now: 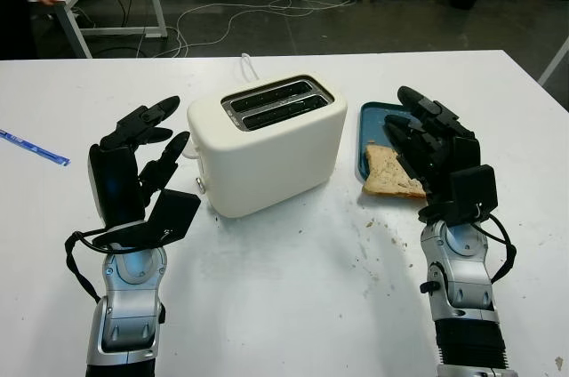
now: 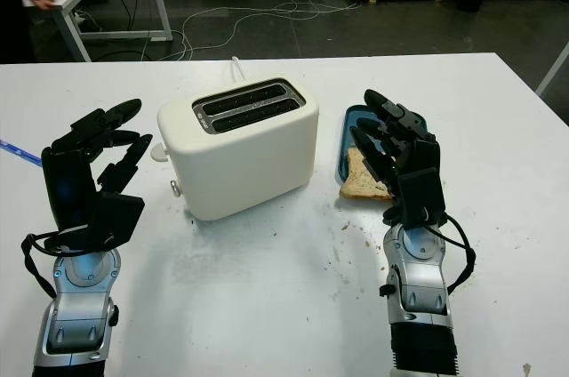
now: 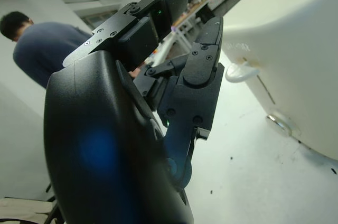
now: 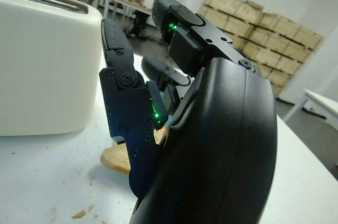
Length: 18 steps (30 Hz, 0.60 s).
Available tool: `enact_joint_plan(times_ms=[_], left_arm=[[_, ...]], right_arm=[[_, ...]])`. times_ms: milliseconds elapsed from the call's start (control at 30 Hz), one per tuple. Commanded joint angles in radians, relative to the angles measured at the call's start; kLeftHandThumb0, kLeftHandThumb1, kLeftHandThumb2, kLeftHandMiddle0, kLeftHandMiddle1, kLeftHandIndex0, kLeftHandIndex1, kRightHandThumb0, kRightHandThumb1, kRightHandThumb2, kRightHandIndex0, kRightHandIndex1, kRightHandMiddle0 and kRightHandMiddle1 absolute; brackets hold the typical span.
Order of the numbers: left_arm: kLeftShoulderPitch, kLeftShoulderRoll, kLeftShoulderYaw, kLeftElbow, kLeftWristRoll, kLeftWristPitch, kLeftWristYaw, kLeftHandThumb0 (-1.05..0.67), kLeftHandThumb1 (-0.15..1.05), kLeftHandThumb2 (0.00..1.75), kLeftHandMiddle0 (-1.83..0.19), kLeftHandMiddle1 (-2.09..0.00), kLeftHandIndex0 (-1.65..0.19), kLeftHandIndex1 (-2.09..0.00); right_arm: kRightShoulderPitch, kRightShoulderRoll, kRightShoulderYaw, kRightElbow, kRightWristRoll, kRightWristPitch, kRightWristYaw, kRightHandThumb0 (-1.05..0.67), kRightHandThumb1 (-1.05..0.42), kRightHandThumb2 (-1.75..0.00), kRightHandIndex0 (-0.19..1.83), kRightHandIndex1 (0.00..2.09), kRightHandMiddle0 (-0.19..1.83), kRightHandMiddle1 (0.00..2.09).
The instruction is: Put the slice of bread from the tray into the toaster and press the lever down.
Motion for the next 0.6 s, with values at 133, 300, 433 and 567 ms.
enact_joint_plan(times_ms=[133, 300, 433, 567], left_arm=[[-0.014, -0.003, -0.008, -0.005, 0.011, 0.014, 0.008, -0.21, 0.92, 0.06, -0.70, -0.93, -0.95, -0.13], [-0.014, -0.003, -0.005, -0.012, 0.009, 0.021, 0.009, -0.24, 0.92, 0.06, -0.71, -0.93, -0.96, -0.13], [-0.013, 0.003, -0.001, -0.009, 0.004, 0.013, 0.009, -0.23, 0.92, 0.05, -0.71, -0.92, -0.96, -0.13], [-0.013, 0.008, -0.001, -0.011, 0.021, 0.025, 0.011, -0.22, 0.92, 0.04, -0.72, -0.91, -0.96, -0.13]], right_arm=[[-0.001, -0.010, -0.001, -0.009, -0.001, -0.002, 0.008, -0.35, -0.89, 0.00, 0.48, 0.77, 0.80, 0.02], [0.002, -0.014, 0.008, -0.014, -0.010, 0.004, 0.016, -0.35, -0.89, 0.00, 0.48, 0.76, 0.80, 0.01], [0.017, -0.048, 0.021, -0.016, -0.049, -0.031, 0.037, -0.34, -0.87, 0.00, 0.48, 0.76, 0.77, 0.00], [0.048, -0.149, 0.030, -0.020, -0.201, -0.101, 0.018, -0.33, -0.78, 0.00, 0.50, 0.65, 0.75, 0.01]])
